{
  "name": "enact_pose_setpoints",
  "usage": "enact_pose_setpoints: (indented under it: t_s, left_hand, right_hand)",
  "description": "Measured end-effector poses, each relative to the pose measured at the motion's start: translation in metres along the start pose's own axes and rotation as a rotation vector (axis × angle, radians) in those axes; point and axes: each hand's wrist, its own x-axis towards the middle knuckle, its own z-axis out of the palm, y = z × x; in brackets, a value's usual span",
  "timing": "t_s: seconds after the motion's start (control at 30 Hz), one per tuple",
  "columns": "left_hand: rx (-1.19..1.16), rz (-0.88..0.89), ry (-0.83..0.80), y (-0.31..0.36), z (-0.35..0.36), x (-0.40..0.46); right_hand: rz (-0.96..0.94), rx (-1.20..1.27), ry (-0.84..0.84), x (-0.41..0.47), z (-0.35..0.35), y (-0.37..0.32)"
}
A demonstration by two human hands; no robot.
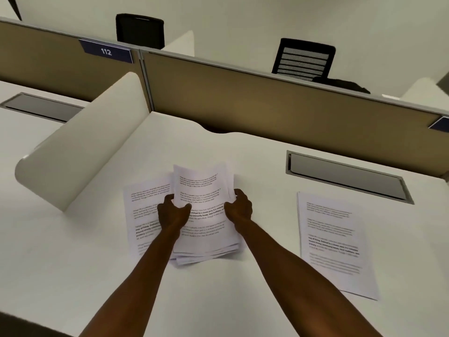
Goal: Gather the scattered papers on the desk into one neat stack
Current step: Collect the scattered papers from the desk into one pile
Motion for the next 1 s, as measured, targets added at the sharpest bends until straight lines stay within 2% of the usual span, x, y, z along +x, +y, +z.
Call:
enact_pose_setpoints:
  t_s: [0.17,0.33,0.6,0.77,1.0]
  left_hand:
    - [-0.115,-0.02,-0.042,0.005,0.011,-0.012]
    - [-0.325,-0.035,-0.328,0.019,0.025,-0.026]
    - [-0.369,0.017,-0.581,0.043,0.097,-0.082]
    - [-0.307,-0.03,-0.595,0.049,0.17,-0.128]
    - [-0.028,0.037,-0.614,0.054,0.247,-0.175]
  right_hand:
    - [-0.094,0.111,0.007,-0.014,-0.023,0.013]
    - [-0.027,0.435,0.024,-0.02,-0.068,0.032]
    - [0.071,0.618,0.134,-0.03,-0.179,0.092]
    - [0.14,0.609,0.218,-0.031,-0.243,0.137]
    - [0.218,0.337,0.324,-0.018,-0.293,0.204]
